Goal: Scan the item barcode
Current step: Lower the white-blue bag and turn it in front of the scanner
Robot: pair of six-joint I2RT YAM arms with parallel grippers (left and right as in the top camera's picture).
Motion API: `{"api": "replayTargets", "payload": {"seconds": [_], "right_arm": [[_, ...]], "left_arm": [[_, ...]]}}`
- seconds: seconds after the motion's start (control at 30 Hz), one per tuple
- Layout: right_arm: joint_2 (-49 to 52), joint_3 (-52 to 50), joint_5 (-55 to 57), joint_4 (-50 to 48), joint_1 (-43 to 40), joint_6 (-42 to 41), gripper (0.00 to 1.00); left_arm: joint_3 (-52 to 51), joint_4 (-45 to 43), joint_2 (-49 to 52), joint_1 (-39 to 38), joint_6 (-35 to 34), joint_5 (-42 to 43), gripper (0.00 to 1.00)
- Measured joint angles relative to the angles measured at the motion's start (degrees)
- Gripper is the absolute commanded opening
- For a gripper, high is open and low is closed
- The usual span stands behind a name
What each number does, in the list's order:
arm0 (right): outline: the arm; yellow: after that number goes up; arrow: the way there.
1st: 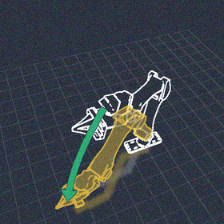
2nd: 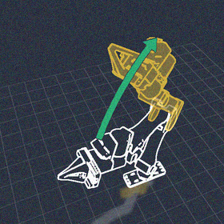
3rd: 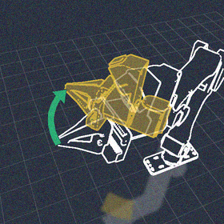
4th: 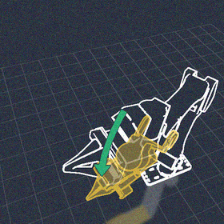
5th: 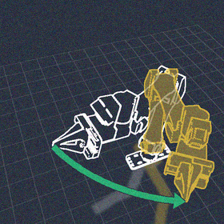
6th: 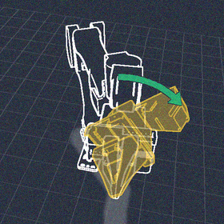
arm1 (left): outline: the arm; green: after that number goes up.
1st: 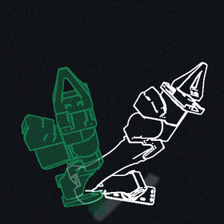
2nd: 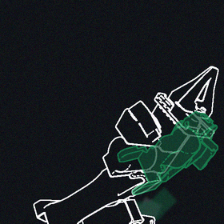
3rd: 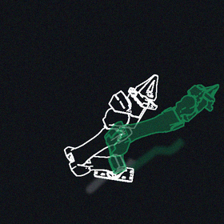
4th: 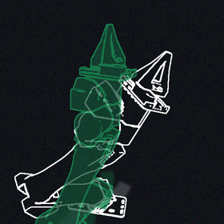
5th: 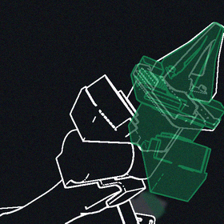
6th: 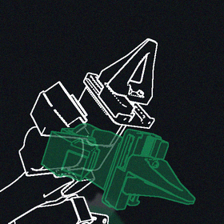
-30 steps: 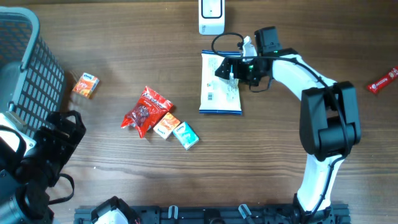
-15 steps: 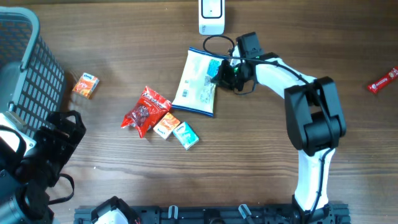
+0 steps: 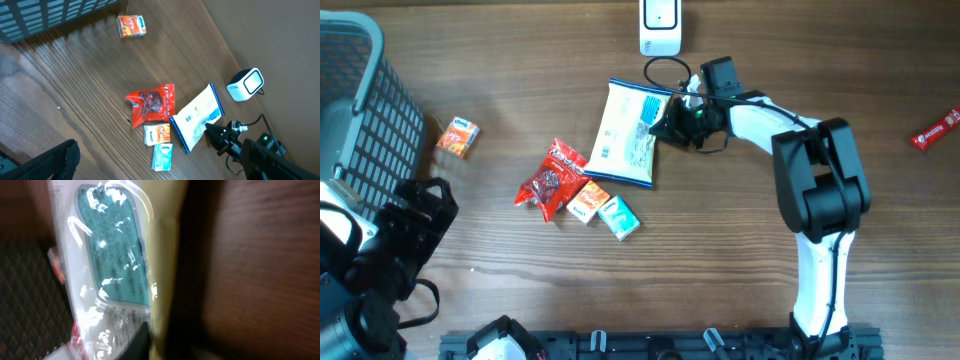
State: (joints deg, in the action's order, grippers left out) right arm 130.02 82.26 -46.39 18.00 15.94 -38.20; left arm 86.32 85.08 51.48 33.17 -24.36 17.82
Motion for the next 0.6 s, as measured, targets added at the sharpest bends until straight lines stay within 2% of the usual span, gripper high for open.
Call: {"api": "replayTargets", "payload": {"seconds": [0.03, 0.1, 0.2, 0.4, 0.5, 0.6], "right_arm": [[-0.1, 0.1, -1.0, 1.6, -0.4, 0.7, 0.46], [-1.1, 0.2, -1.9, 6.5, -1.6, 1.7, 1.00], [-5.4, 0.2, 1.2, 15.2, -3.3, 4.8, 1.00], [-8.7, -0.5, 7.5, 23.9, -3.6, 9.3, 1.00], [-9.3, -1.3, 8.2, 24.4, -1.0, 9.6, 1.00], [-9.9, -2.8, 8.1, 19.8, 2.6, 8.0, 1.00]], "left_arm": [[0.0, 0.0, 0.0, 0.0, 0.0, 0.0, 1.00], [0.0, 0.0, 0.0, 0.0, 0.0, 0.0, 1.00], [0.0, 0.0, 0.0, 0.0, 0.0, 0.0, 1.00], [0.0, 0.0, 0.0, 0.0, 0.0, 0.0, 1.00], [0.0, 0.0, 0.0, 0.0, 0.0, 0.0, 1.00], [0.0, 0.0, 0.0, 0.0, 0.0, 0.0, 1.00]]}}
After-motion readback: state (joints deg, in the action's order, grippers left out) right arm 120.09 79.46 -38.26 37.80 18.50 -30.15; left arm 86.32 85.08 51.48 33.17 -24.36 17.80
